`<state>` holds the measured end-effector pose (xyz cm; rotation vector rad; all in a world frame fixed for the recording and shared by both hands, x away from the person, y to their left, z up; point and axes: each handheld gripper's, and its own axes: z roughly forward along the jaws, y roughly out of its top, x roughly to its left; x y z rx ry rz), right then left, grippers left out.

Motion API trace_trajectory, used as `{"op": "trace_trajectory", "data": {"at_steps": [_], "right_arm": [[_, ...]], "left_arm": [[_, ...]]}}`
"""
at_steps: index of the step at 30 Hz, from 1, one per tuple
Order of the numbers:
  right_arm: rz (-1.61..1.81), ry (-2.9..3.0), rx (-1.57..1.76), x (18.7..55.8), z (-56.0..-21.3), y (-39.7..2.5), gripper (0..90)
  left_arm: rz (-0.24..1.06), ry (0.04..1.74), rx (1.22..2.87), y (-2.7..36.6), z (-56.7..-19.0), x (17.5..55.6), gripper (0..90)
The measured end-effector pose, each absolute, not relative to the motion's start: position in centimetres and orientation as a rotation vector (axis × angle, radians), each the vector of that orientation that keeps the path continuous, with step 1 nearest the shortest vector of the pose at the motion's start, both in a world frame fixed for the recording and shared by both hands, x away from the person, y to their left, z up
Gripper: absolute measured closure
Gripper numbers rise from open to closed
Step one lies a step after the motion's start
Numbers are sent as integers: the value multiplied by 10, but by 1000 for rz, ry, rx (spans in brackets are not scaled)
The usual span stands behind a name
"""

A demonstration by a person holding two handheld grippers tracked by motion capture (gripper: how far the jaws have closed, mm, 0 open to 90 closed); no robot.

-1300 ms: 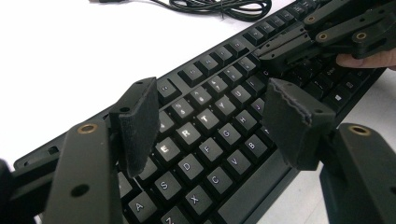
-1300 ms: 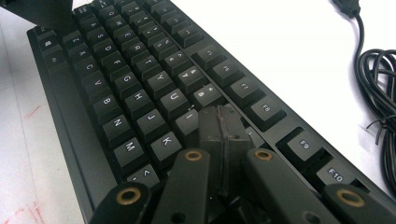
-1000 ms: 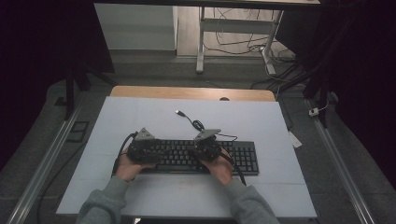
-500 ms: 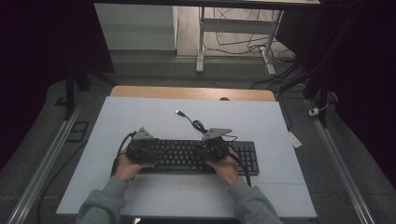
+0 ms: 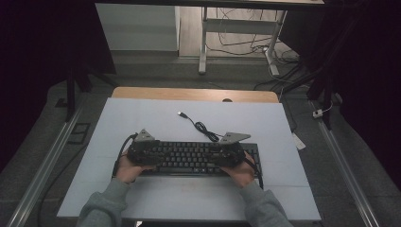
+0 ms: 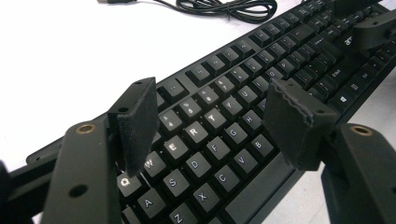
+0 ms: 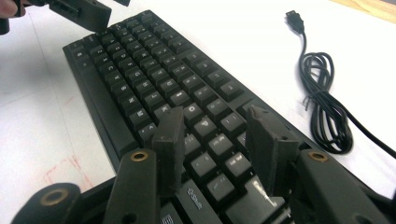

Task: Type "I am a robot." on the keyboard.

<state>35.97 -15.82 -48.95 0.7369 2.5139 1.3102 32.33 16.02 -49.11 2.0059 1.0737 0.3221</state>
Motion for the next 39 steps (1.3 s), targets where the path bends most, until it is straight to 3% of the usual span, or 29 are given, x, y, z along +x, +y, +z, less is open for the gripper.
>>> {"op": "trace_trajectory", "data": {"at_steps": [24, 32, 39], "right_arm": [[1292, 2497, 754, 357, -491, -174, 547], [1281, 2507, 741, 357, -492, -173, 545], [1272, 2513, 734, 357, -493, -172, 544]], "left_arm": [[366, 1099, 2018, 167, -491, 324, 381], [332, 1064, 2039, 164, -491, 323, 490], [301, 994, 2086, 153, -492, 320, 678]]}}
